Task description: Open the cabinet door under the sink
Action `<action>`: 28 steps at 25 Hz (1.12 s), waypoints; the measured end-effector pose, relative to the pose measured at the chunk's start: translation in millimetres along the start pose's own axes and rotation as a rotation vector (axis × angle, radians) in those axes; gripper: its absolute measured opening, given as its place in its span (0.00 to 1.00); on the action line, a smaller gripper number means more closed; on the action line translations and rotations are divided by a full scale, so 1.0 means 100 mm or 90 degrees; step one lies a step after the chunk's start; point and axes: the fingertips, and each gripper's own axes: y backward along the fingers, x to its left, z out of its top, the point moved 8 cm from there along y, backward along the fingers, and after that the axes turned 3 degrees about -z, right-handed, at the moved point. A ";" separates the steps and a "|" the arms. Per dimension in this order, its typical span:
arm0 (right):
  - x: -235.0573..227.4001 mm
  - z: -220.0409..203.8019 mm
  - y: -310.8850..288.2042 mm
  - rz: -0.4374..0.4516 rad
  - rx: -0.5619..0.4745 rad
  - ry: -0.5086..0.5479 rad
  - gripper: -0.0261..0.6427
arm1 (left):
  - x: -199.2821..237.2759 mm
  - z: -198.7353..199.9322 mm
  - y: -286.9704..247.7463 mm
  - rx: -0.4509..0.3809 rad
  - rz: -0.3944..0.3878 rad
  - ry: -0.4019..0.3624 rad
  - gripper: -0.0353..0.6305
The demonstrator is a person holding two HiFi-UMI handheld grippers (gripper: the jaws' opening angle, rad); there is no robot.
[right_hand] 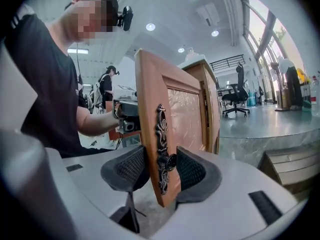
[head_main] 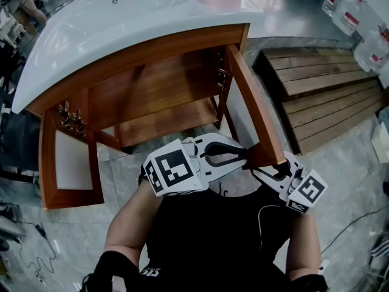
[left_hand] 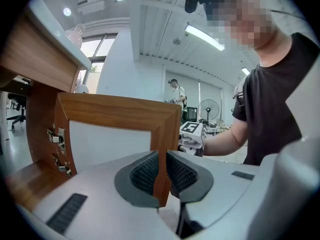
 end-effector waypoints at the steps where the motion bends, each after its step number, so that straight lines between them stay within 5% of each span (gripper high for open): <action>1: -0.01 0.00 0.01 -0.004 -0.003 0.001 0.35 | 0.02 -0.02 -0.01 -0.001 0.011 0.007 0.14; 10: -0.05 -0.05 0.14 -0.058 -0.040 -0.012 0.36 | 0.16 -0.11 -0.01 0.002 0.101 0.049 0.14; 21: -0.08 -0.11 0.28 -0.060 -0.035 -0.024 0.35 | 0.23 -0.11 -0.06 -0.014 0.124 0.070 0.14; 28: -0.18 -0.15 0.46 -0.111 -0.064 -0.041 0.23 | 0.27 -0.13 -0.06 -0.018 0.146 0.077 0.14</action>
